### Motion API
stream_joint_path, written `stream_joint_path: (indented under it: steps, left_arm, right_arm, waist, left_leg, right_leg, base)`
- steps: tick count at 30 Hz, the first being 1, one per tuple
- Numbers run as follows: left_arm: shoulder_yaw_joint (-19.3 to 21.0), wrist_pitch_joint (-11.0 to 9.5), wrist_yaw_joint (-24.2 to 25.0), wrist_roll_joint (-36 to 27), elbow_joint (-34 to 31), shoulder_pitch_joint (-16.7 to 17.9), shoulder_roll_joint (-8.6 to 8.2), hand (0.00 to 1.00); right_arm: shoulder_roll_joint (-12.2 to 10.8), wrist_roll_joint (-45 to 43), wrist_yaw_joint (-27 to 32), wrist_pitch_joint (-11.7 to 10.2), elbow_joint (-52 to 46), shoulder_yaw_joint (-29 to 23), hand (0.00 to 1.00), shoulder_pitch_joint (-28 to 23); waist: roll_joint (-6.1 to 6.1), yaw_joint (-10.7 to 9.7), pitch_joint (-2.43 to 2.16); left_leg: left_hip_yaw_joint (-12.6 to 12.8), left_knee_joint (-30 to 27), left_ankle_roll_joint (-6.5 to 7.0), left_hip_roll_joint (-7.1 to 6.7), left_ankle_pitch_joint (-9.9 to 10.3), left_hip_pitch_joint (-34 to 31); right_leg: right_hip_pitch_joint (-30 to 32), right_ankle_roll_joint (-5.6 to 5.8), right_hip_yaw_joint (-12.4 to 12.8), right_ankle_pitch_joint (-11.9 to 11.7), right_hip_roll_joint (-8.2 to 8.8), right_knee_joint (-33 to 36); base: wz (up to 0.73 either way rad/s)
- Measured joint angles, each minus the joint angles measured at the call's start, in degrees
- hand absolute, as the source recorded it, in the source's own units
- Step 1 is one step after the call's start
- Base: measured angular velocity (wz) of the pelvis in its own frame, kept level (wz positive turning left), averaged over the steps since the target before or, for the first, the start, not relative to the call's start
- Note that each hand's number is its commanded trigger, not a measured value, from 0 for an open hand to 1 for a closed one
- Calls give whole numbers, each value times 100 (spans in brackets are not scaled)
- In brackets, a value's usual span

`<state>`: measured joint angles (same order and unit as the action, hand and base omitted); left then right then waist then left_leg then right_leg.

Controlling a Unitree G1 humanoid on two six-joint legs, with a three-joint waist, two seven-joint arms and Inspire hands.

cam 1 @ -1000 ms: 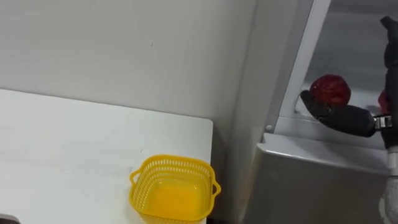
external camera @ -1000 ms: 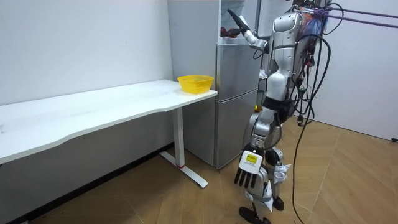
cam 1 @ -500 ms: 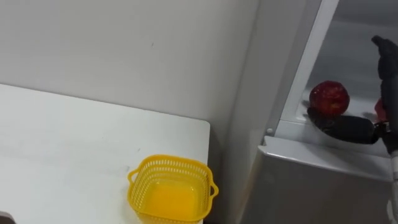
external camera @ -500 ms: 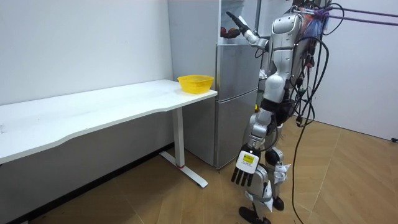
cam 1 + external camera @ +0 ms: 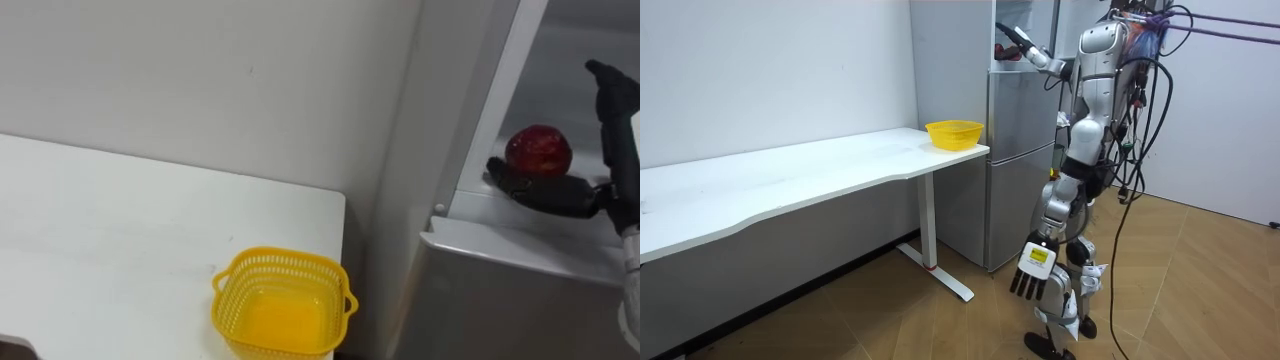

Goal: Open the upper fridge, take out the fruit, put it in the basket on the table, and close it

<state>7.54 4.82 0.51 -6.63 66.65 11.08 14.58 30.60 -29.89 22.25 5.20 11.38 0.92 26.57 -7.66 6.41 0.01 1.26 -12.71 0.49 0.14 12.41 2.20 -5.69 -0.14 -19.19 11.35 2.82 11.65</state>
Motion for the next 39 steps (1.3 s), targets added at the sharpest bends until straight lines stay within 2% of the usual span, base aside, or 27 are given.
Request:
stream_joint_path:
  steps: [6,14,22,28,37,39]
  left_arm:
    - [-44,38,11,-10,-1,101,2,0]
    - [-100,274,43,0,24,190,6,0]
    - [-199,358,91,2,7,296,12,0]
    - [-194,413,119,7,-22,344,13,0]
    - [-196,464,122,201,-22,341,17,0]
    - [-196,471,121,231,-23,342,18,0]
  right_arm:
    - [117,5,-60,34,307,182,0,171]
    - [119,128,-397,195,349,234,0,177]
    - [137,1457,-1013,310,617,235,0,393]
    - [362,2352,-1547,366,850,234,0,564]
    - [461,2661,-2037,357,1343,241,0,889]
    - [462,2660,-2079,359,1393,241,55,908]
  waist:
    - [-5,18,-4]
    - [-9,38,-7]
    - [-5,13,-7]
    - [2,-2,-20]
    - [-33,16,-49]
    - [-35,16,-48]
  left_leg:
    - [-10,-1,-1,0,-1,42]
    - [-12,-42,-6,10,-7,32]
    - [-14,-104,-7,15,-6,-14]
    - [-28,-104,-7,10,-8,-55]
    - [-21,-89,-7,14,-8,-12]
    - [-22,-88,-7,14,-8,-4]
  right_leg:
    - [-44,-1,7,0,0,0]
    - [-40,-15,6,-9,0,12]
    - [-22,-42,15,-26,-6,17]
    - [10,-42,-2,-26,0,18]
    - [-27,-42,16,-26,-3,12]
    - [-36,-42,17,-26,-2,12]
  base:
    - [0]
    - [0]
    - [0]
    - [0]
    - [0]
    - [0]
